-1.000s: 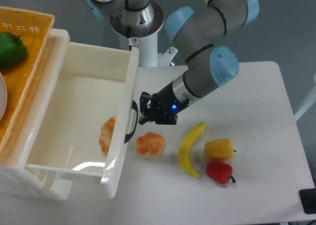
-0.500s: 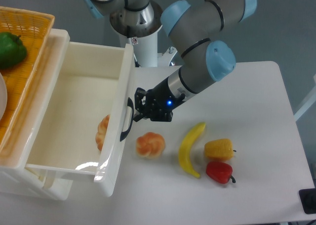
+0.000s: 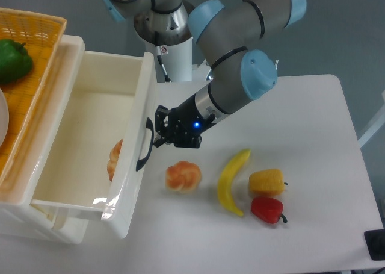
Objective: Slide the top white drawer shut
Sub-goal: 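Push the drawer front with the gripper into the drawer unit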
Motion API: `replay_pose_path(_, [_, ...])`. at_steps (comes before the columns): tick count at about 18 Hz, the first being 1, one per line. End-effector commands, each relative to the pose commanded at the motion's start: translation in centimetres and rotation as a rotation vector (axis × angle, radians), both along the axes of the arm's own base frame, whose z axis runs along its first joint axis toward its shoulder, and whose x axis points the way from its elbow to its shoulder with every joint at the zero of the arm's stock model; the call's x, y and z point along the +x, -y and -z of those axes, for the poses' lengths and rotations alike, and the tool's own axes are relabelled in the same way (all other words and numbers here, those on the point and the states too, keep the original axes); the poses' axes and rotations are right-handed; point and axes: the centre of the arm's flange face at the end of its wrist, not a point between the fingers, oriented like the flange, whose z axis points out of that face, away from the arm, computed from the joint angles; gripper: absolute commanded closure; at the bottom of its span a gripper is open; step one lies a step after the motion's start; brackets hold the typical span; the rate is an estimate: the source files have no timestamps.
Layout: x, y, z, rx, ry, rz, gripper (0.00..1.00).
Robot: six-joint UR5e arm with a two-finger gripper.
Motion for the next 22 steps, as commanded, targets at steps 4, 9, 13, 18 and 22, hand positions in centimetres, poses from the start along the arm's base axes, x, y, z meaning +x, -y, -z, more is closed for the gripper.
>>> replay_pose_path(4, [1.5,-0.6,-0.1,-0.006,0.002,0.018,1.0])
replay_pose_path(9, [4.1,-1.6,-0.5,-0.013,0.004,0.044,1.0])
replay_pose_path(13, [5.3,-2.1,-0.7,-0.022,0.007,0.049,1.0])
replay_pose_path(18, [7.4,-3.2,-1.0,-0.027,0.007,0.077,1.0])
replay_pose_path(22, [8.5,-3.9,-0.8,-0.043,0.013,0.076,1.0])
